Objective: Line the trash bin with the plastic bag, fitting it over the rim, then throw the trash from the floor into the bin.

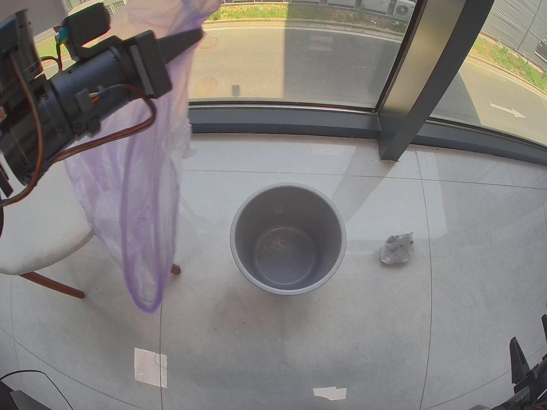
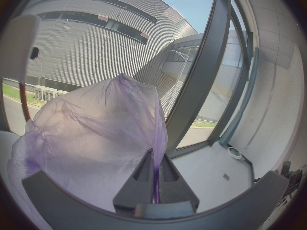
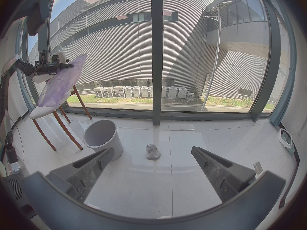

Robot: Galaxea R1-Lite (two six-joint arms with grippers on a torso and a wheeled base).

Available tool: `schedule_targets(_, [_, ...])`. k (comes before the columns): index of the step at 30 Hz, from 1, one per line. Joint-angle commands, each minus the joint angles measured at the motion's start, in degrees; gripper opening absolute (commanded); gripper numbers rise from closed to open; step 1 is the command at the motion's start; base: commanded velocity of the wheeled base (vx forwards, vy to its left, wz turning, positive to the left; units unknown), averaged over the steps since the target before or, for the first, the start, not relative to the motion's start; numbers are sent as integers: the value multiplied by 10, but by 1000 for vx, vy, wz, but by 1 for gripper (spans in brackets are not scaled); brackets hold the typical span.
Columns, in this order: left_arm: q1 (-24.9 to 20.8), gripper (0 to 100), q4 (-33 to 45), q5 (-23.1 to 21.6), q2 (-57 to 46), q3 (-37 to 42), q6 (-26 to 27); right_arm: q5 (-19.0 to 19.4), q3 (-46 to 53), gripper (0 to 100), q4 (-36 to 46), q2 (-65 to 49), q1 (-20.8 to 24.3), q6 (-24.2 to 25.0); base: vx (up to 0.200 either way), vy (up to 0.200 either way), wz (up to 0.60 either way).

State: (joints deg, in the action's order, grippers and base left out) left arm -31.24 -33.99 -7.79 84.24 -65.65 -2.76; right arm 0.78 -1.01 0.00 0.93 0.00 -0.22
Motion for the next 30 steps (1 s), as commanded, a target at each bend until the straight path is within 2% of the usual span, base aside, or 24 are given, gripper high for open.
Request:
schedule_targets(1, [-80,0,-1,4,59,-32,-10,4,10,100,0,-9,0,-2,0,0,0])
schedule_targets(3, [-113,0,-1,8,74,-27,-11,4,10,100,0,-9,0,-1,0,0,0])
schedule_targets(9, [-163,0,0,28,89,-19,-10,4,10,100,0,-9,0,-3,0,0,0])
schedule_targets(16, [-160,0,1,35,96,-9,-10,5,10,100,0,-9,0,-2,0,0,0])
schedule_targets(24, [-155,0,-1,41,90,72,-6,5,10,100,0,-9,0,-2,0,0,0])
schedule_targets(27, [-119,0,-7,46,89,113,2,5,10,100,0,-9,0,-1,0,0,0])
schedule_targets(30, [-112,0,-11,48,89,128,15,5,10,100,0,-9,0,-2,0,0,0])
